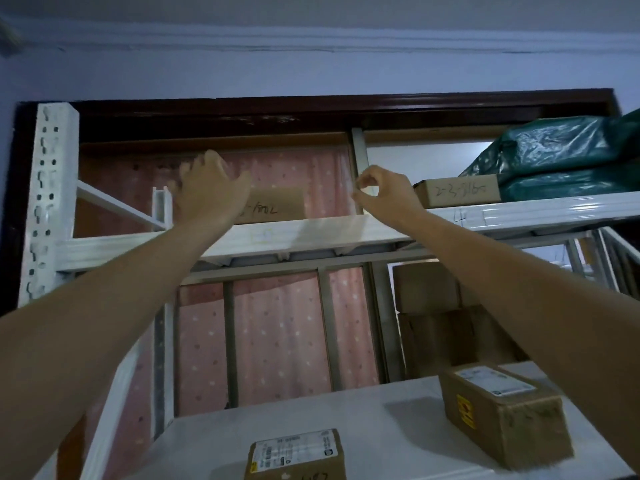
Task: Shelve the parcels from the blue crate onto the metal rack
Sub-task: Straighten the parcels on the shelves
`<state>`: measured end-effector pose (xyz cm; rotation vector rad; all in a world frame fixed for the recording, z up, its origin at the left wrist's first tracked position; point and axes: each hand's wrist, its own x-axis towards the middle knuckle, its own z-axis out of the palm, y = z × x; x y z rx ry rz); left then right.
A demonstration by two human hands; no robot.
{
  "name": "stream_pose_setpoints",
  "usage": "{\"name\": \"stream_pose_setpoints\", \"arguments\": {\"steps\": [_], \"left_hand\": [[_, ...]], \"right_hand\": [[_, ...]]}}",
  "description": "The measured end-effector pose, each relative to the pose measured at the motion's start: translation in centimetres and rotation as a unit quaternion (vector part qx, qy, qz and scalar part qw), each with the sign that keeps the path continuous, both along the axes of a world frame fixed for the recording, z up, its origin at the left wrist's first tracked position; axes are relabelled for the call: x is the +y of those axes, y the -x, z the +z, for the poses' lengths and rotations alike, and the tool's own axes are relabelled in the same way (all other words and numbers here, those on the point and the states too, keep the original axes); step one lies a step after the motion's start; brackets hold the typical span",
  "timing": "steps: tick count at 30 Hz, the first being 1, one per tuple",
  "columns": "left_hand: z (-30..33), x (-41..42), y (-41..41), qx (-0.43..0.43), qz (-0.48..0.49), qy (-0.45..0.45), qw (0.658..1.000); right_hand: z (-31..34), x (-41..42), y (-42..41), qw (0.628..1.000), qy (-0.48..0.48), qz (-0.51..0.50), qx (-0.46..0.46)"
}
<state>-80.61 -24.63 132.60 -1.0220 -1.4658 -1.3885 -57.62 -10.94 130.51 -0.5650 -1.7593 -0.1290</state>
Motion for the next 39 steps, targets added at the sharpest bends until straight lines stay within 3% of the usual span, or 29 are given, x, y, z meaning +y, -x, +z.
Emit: {"name": "stream_pose_setpoints", "arguments": {"steps": [8, 12, 17, 21, 32, 39], "left_hand": [[-1.3, 10.3, -17.0, 0.036, -0.199, 0.120, 0.972], [-2.7, 16.0, -20.7, -0.001, -0.153, 0.166, 0.974], [-3.2, 19.8, -21.7, -0.001, 0.020, 0.204, 0.979], [-3.2, 20.9, -22.3, -0.040, 0.098, 0.179, 0.978], [-3.0, 21.8, -22.0, -0.056, 0.113, 0.173, 0.977], [-3.5, 21.2, -21.8, -0.018, 0.079, 0.171, 0.982]], "right_hand": [[0.9, 7.1, -15.1, 0.998, -0.010, -0.050, 0.049], [-0.3, 11.9, -20.5, 0.995, 0.016, -0.038, 0.092], [-1.0, 17.3, -22.2, 0.992, 0.096, -0.035, 0.072], [-1.5, 18.2, -21.3, 0.992, 0.068, -0.066, 0.080], [-1.2, 18.1, -21.3, 0.989, 0.082, -0.093, 0.075], [-1.7, 17.8, -21.1, 0.989, 0.074, -0.107, 0.071]]}}
